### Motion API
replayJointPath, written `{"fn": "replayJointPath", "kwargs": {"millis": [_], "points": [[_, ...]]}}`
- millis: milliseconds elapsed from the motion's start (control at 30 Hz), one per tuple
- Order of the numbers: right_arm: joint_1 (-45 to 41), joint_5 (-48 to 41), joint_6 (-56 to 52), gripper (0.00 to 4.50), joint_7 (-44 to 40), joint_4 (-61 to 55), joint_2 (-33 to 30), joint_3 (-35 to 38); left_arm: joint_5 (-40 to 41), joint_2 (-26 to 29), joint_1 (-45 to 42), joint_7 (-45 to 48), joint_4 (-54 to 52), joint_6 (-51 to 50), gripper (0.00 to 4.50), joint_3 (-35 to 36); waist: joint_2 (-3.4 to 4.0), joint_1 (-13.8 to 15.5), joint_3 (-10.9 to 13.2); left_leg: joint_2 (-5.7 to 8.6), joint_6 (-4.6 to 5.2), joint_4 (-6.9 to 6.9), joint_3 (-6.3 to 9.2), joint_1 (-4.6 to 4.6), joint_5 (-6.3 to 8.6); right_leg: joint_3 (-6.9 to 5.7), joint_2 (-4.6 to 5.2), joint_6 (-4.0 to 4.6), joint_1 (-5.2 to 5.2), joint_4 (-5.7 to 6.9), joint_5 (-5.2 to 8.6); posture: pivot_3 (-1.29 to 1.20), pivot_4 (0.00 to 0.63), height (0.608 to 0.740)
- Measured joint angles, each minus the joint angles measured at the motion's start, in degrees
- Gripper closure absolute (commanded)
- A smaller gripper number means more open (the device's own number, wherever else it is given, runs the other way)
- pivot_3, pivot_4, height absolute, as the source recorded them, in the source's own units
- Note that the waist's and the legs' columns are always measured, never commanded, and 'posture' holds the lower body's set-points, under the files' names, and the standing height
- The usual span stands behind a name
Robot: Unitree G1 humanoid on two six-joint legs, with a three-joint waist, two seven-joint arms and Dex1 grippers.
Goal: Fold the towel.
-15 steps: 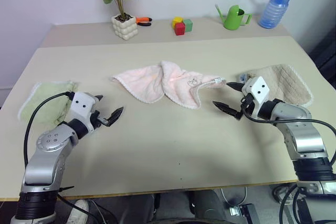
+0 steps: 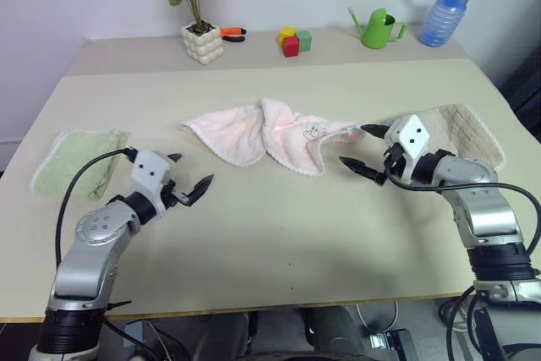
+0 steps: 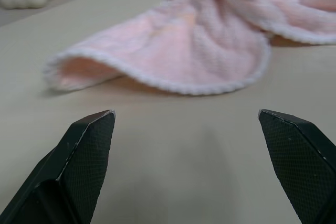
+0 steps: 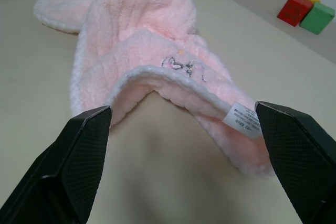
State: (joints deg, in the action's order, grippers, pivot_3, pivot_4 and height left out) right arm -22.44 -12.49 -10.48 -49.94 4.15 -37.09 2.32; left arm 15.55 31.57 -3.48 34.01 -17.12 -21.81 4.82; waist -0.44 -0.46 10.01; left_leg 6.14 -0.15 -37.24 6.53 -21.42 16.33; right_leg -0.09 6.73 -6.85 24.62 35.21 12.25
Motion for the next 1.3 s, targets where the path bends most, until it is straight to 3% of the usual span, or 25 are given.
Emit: {"fn": "replayJointPath", "kwargs": {"millis": [267, 467, 767, 867, 1100, 1300], "points": [[4.4, 0.0, -1.8, 0.04, 3.2, -6.4, 2.2, -1.4, -8.6, 1.3, -9.9, 5.4, 4.2, 2.4, 0.0, -14.8, 0.0, 0.3, 0.0, 0.01, 0.0, -0.01, 0.01, -0.01, 0.0, -0.01, -0.01, 0.0, 0.0, 0.01, 0.0, 0.0, 0.15, 0.732], [9.0, -0.1, -4.1, 0.04, 5.7, -11.5, 2.2, -0.4, -14.6, -1.5, -17.1, 3.2, 14.8, 4.6, 0.0, -17.9, 0.0, 1.1, 0.0, 0.01, -0.01, -0.02, 0.01, -0.01, -0.01, -0.01, -0.04, -0.01, 0.02, 0.02, 0.0, 0.0, 0.15, 0.732], [10.2, -0.2, -6.2, 0.04, 8.1, -14.8, 2.4, 0.3, -16.7, -6.5, -24.2, 2.3, 25.1, 7.3, 0.0, -18.7, 0.01, 1.2, 0.0, 0.03, -0.01, -0.14, 0.01, 0.01, -0.01, -0.02, -0.02, -0.03, -0.06, 0.04, -0.01, 0.0, 0.15, 0.732], [9.8, -0.2, -6.6, 0.0, 8.3, -15.3, 2.4, 0.3, -16.8, -7.4, -24.3, 1.8, 26.5, 8.6, 0.85, -18.7, 0.0, 1.3, 0.0, 0.03, -0.02, -0.16, 0.02, 0.01, -0.02, -0.02, -0.02, -0.03, -0.08, 0.04, -0.02, 0.0, 0.15, 0.732], [11.3, -0.2, -6.6, 0.0, 9.0, -16.7, 2.5, 0.3, -18.0, -8.5, -24.2, -1.7, 29.5, 11.1, 4.33, -18.7, -0.01, 1.0, 0.0, 0.0, -0.02, -0.14, 0.02, 0.03, -0.02, -0.02, -0.05, -0.03, -0.06, 0.07, -0.02, 0.0, 0.15, 0.732], [12.3, 0.1, -6.5, 0.0, 8.2, -18.9, 2.1, -0.8, -18.8, -8.1, -22.5, -4.0, 28.7, 11.5, 4.46, -16.9, 0.0, 1.0, 0.0, 0.0, -0.03, -0.13, 0.02, 0.02, -0.02, -0.02, -0.05, -0.03, -0.03, 0.07, -0.02, 0.0, 0.15, 0.732]]}}
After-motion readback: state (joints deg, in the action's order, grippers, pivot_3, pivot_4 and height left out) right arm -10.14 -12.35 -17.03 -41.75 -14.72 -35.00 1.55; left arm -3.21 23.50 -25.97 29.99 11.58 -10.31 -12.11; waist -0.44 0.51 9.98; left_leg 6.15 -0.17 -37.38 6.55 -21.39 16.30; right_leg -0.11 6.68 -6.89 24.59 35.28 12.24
